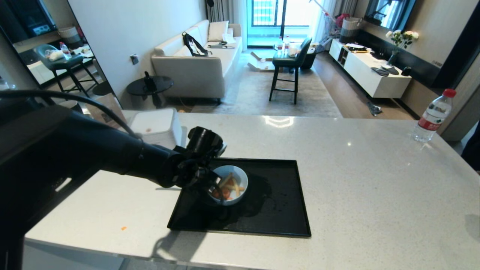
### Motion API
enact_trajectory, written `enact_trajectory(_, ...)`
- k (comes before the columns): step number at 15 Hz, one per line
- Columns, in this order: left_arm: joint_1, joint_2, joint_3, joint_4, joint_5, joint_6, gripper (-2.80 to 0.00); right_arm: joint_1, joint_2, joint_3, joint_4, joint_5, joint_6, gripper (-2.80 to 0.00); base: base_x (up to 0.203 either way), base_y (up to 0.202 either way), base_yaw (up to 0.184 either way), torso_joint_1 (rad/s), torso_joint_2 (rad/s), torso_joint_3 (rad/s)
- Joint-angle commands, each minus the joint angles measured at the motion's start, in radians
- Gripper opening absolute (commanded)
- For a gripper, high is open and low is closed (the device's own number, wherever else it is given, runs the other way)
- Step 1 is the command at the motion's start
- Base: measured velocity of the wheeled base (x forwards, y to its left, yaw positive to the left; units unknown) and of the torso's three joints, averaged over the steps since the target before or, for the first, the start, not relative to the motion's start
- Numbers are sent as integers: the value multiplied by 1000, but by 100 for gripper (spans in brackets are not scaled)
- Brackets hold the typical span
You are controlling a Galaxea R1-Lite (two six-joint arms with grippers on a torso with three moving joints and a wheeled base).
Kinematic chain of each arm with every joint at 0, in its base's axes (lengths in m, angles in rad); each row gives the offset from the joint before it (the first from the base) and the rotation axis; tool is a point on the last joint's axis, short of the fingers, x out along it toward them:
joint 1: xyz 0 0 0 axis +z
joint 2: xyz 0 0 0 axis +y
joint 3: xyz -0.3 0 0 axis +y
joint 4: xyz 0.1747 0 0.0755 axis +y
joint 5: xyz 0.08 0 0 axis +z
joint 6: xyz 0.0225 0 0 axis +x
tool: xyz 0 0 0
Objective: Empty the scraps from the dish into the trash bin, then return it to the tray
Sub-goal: Pick up the bowl with leftover food
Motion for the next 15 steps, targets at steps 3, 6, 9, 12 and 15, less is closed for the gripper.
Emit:
enact_trajectory(3,0,-15,11,2,3,0,-280,0,0,0,-1,-1,1,-280,0,0,0,0,0,0)
enact_trajectory(6,0,-49,55,3,3,-2,-280,0,0,0,-1,-1,1,-280,0,0,0,0,0,0)
enact_trajectory(9,0,-95,118,3,1,-8,-280,0,0,0,-1,-1,1,-280,0,0,0,0,0,0)
enact_trajectory(12,-1,-151,193,3,0,-22,-280,0,0,0,-1,-1,1,-280,0,0,0,0,0,0)
enact_trajectory(15,-2,-187,226,3,-2,-56,-280,0,0,0,-1,-1,1,-280,0,0,0,0,0,0)
